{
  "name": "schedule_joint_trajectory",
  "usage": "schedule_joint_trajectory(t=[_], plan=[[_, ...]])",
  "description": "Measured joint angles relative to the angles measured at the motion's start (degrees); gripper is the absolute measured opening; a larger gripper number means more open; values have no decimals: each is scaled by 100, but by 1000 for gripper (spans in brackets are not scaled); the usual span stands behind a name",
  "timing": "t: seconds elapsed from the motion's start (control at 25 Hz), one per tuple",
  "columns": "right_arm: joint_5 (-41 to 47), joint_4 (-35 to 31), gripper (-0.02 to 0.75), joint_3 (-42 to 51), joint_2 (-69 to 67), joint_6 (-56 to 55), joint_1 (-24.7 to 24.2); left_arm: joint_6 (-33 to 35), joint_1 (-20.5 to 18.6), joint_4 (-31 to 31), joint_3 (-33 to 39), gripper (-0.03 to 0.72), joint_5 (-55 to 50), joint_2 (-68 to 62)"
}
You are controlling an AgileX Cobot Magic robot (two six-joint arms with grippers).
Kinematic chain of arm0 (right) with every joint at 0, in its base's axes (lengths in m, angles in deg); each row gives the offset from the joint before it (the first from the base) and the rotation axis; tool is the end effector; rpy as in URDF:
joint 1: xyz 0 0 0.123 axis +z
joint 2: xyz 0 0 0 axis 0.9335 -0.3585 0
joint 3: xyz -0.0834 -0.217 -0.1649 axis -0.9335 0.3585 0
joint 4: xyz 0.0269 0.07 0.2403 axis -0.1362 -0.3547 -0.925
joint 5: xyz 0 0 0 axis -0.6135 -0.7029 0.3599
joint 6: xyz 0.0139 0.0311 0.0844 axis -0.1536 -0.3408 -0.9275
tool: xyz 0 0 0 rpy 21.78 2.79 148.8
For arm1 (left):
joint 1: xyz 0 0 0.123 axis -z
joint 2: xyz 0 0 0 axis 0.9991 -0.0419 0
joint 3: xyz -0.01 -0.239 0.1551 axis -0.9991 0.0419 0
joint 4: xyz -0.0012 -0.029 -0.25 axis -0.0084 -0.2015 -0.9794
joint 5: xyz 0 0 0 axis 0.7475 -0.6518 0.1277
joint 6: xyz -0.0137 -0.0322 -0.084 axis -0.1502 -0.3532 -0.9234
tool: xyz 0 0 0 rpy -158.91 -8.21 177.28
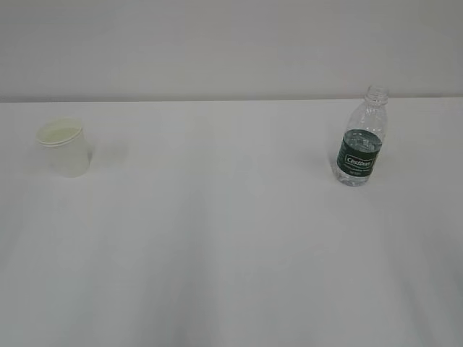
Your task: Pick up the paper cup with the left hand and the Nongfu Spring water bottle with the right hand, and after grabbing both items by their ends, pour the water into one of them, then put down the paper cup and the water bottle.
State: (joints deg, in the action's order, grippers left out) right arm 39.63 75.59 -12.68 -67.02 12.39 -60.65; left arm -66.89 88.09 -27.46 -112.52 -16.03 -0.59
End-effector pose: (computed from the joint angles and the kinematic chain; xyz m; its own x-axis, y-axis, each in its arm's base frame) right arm 0.0786 0.0073 0.3134 -0.4001 -0.1912 -0.8963 -0.1571 0.9778 -0.1385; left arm 0.0915 0.0080 0.3196 -0.2878 -0.1318 -0.9486 -0.1242 0.9873 -0.0995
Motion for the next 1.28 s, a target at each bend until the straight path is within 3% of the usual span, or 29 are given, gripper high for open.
schedule_joint_trajectory(t=[0.36, 1.28], plan=[[966, 0, 531, -57, 754, -40, 0, 1087, 0, -1140, 0, 538, -912, 324], [2756, 10, 531, -72, 1759, -320, 0, 1466, 0, -1696, 0, 504, -2750, 1502]])
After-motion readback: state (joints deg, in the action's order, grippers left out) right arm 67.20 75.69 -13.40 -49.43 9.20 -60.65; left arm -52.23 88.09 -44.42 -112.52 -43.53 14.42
